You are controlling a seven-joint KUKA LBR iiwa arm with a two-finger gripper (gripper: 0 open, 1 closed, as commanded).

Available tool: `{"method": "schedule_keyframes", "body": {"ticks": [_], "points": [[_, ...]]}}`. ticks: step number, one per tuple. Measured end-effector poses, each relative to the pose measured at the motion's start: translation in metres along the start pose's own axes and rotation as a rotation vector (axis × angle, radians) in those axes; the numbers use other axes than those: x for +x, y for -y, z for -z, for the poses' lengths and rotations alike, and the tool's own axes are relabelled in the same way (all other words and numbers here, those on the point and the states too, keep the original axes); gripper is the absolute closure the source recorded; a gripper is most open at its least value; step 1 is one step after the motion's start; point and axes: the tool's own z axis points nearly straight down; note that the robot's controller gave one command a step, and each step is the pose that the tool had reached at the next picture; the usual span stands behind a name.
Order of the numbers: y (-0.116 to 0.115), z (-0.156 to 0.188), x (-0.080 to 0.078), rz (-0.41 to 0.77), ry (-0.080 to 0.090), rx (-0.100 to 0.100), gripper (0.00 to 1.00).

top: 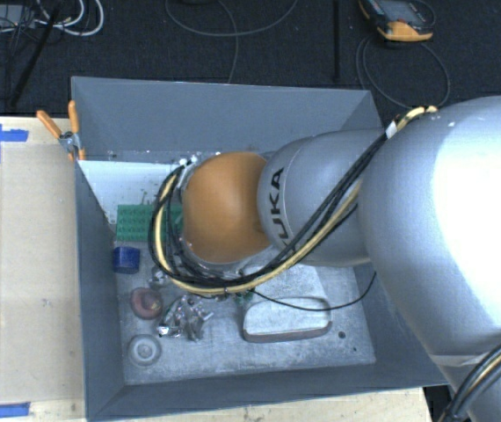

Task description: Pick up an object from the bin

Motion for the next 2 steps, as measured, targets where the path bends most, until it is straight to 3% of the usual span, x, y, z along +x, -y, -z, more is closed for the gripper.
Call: {"method": "schedule_keyframes", "body": {"ticks": [1, 2], "points": [[0.001, 0.002, -0.001, -0.004, 0.002, 0.0, 1.0], [0.033, 0.148, -0.007, 0.002, 0.007, 0.004, 1.0]]}}
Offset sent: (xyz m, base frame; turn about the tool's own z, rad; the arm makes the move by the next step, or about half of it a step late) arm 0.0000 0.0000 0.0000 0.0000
